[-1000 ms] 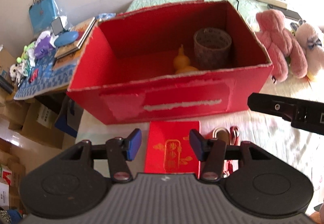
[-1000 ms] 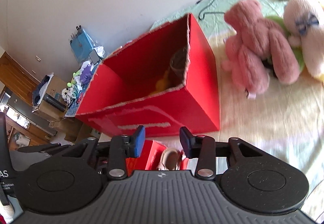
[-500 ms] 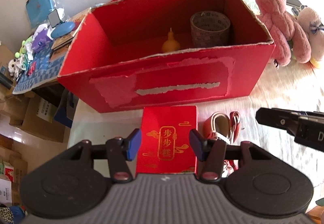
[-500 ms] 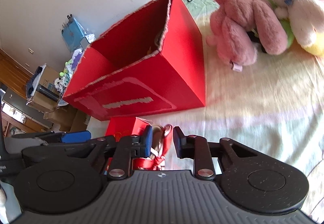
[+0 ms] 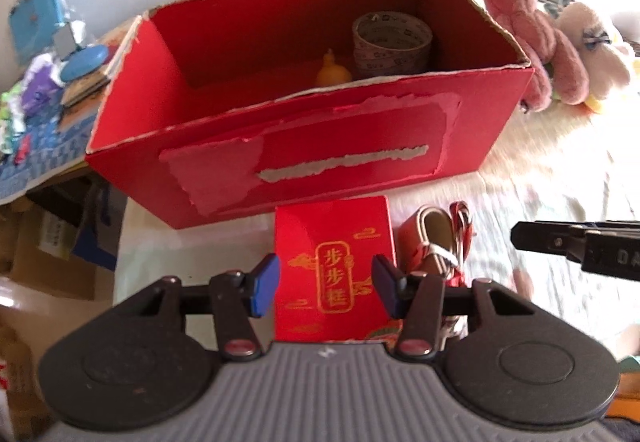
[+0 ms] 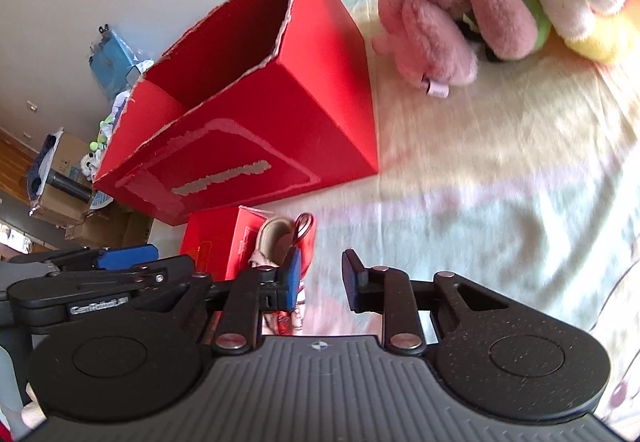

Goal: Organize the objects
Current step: 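Move the right gripper to the sandals with red straps, then grasp the sandal straps with the right gripper and lift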

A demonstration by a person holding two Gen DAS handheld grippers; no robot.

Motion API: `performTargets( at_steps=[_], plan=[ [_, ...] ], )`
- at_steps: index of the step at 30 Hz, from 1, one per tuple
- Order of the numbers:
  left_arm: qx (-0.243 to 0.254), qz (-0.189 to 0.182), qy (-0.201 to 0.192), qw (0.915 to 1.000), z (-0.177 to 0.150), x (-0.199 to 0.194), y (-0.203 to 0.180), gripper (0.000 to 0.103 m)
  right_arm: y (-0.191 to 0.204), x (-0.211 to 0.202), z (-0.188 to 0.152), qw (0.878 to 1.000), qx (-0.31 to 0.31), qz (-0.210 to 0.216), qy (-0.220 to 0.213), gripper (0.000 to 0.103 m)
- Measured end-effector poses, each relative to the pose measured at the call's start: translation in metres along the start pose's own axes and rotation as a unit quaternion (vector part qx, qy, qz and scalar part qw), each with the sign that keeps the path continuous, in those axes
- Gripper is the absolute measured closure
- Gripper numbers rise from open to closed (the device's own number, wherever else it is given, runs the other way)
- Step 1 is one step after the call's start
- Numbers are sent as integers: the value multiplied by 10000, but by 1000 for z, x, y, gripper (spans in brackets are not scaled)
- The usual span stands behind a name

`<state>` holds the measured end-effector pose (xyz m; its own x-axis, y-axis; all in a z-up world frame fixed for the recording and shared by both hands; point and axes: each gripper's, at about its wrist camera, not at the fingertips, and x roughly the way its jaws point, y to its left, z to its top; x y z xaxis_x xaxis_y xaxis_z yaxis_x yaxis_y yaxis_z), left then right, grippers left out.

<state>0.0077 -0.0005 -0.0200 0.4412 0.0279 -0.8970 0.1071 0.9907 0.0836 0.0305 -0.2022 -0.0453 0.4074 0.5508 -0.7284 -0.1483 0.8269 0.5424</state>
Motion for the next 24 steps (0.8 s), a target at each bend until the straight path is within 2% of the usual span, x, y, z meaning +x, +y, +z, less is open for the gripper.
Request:
performTargets(
  at_steps=[9, 13, 14, 18, 21, 24],
  plan=[
    [561, -966, -112, 9937, -15, -8, 36, 51, 20, 11, -18, 9994, 344, -50, 59, 75],
    [916, -1475, -208, 9846, -20, -12, 36, 51, 26, 12, -26, 9986, 512, -152, -25, 73],
    [1001, -1591, -222, 9819, -22, -12, 36, 51, 28, 12, -27, 9983, 563, -143, -38, 69],
    [1281, -2087, -225, 9693, -27, -14, 34, 51, 33, 15, -31, 9971, 716, -242, -80, 64],
    [1379, -2438, -221, 9597, -29, -13, 34, 50, 41, 22, -34, 9973, 613, -407, -86, 58],
    [1446, -2647, -178, 9533, -28, -11, 30, 50, 43, 28, -37, 9968, 532, -592, -105, 58]
  ],
)
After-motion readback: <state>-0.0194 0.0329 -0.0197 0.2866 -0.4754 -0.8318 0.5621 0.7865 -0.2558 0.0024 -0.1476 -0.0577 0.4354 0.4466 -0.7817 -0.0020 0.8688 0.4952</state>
